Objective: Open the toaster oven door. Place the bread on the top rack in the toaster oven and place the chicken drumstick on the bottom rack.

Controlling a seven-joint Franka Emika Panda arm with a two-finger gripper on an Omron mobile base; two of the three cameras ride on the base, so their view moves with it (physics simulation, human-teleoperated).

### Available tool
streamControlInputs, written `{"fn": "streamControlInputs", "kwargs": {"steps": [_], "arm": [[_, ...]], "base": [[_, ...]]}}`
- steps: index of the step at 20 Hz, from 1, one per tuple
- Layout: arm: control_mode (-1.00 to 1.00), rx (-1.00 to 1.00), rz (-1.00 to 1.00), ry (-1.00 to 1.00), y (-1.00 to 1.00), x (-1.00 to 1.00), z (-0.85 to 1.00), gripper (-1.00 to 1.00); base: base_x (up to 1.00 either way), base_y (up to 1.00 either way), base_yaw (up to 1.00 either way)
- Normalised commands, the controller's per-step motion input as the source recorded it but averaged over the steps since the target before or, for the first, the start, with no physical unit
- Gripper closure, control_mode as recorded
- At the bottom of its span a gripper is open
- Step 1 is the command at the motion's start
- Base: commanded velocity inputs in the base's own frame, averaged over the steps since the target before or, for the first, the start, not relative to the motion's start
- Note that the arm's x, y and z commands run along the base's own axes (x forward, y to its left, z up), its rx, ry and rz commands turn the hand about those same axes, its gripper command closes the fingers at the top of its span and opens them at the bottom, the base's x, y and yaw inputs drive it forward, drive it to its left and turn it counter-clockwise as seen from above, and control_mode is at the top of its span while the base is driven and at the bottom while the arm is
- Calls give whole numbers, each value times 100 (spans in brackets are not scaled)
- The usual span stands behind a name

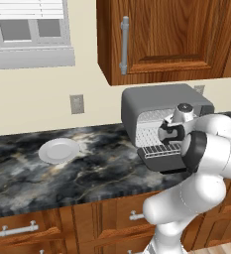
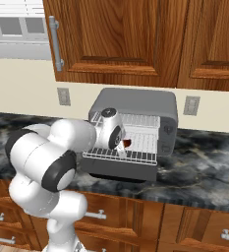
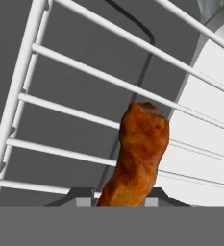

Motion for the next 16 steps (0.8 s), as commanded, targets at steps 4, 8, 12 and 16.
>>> {"fn": "streamControlInputs", "kwargs": {"steps": [4,8,12,16], "arm": [[-100,0,0,0,-7,16,-23,100],[-100,0,0,0,-10,3,-16,-100],[-100,0,0,-4,-13,0,-4,-100],[-100,0,0,-11,-25,0,0,-100]], "base": [[0,0,0],[0,0,0],[0,0,0],[0,0,0]]}}
